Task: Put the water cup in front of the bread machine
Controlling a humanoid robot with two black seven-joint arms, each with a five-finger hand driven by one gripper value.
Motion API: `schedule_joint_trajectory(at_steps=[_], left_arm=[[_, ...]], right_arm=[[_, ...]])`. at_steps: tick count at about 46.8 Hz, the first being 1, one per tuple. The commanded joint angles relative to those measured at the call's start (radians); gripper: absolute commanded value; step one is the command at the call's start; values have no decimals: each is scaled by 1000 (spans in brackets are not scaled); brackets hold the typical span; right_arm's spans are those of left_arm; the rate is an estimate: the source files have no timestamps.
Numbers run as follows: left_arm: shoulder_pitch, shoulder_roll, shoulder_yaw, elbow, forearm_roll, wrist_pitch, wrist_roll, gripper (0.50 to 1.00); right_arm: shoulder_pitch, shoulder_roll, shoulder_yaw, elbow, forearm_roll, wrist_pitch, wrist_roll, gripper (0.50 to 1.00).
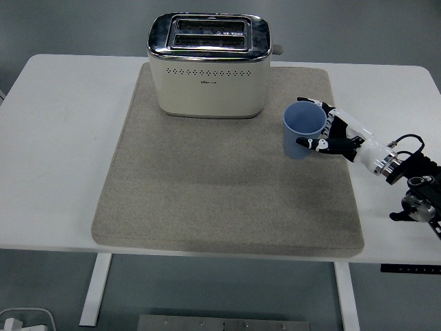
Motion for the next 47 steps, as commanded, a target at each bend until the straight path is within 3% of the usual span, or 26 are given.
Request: schedule_joint_trajectory(at_steps=[1, 32, 39, 45, 47], left_arm=[[-1, 0, 0, -1, 0, 0, 0, 1000], [-1, 0, 0, 0, 0, 0, 0, 1000], [1, 0, 0, 0, 0, 0, 0, 1000], [-1, 0, 0, 0, 0, 0, 0, 1000], [1, 0, 0, 0, 0, 0, 0, 1000]], right_arm=[[2, 3, 1, 0, 0, -1, 0, 928], [13, 40, -2, 0, -22, -22, 0, 917], [18, 46, -2, 0, -22, -22, 0, 885], [19, 48, -2, 0, -34, -22, 0, 797], [19, 48, -2, 0, -43, -22, 0, 793]])
